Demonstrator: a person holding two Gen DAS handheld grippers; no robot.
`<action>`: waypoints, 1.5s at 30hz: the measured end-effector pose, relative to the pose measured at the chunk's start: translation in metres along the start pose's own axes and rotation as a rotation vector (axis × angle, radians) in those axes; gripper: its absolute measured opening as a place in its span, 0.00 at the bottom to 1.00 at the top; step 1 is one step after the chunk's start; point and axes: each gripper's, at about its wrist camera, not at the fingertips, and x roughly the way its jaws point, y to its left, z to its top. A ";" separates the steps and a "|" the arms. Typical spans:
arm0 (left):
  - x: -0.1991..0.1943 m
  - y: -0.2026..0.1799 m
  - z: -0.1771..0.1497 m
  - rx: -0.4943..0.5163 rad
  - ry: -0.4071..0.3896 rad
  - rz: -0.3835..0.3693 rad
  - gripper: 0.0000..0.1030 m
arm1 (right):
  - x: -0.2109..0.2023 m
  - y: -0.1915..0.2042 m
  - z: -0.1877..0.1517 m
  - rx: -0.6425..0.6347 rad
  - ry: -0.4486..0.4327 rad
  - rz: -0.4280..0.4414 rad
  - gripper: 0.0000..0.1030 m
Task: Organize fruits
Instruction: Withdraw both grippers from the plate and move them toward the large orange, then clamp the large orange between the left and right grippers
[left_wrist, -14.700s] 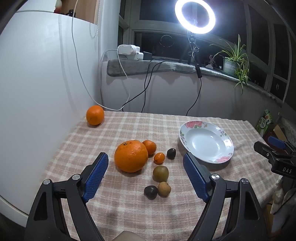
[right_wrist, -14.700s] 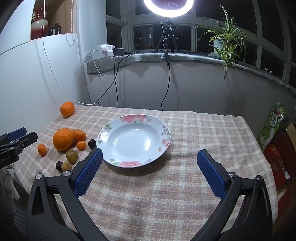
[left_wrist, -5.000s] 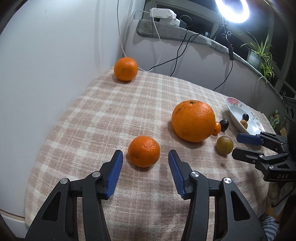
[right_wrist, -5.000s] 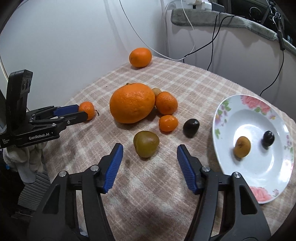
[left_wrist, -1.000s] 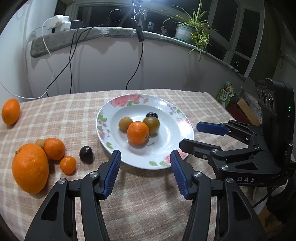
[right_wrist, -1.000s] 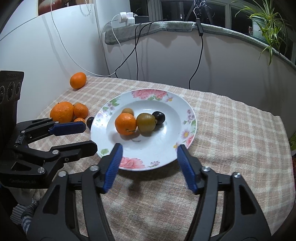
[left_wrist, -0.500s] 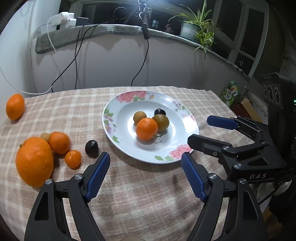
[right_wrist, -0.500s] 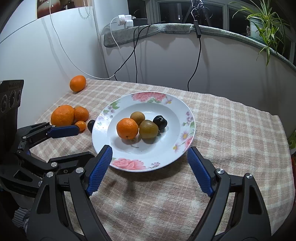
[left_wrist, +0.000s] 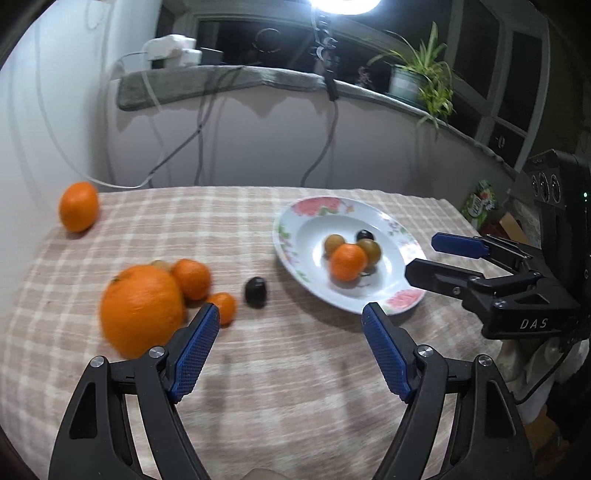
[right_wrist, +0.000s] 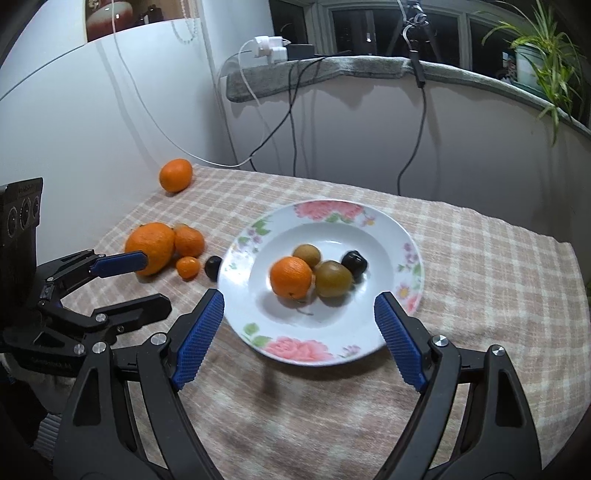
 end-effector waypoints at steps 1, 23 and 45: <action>-0.003 0.005 0.000 -0.007 -0.006 0.009 0.77 | 0.001 0.003 0.002 -0.004 0.001 0.009 0.84; -0.016 0.098 -0.020 -0.109 -0.006 0.108 0.77 | 0.048 0.086 0.027 -0.106 0.074 0.180 0.84; 0.011 0.120 -0.014 -0.195 0.027 -0.030 0.75 | 0.107 0.136 0.048 -0.012 0.207 0.391 0.84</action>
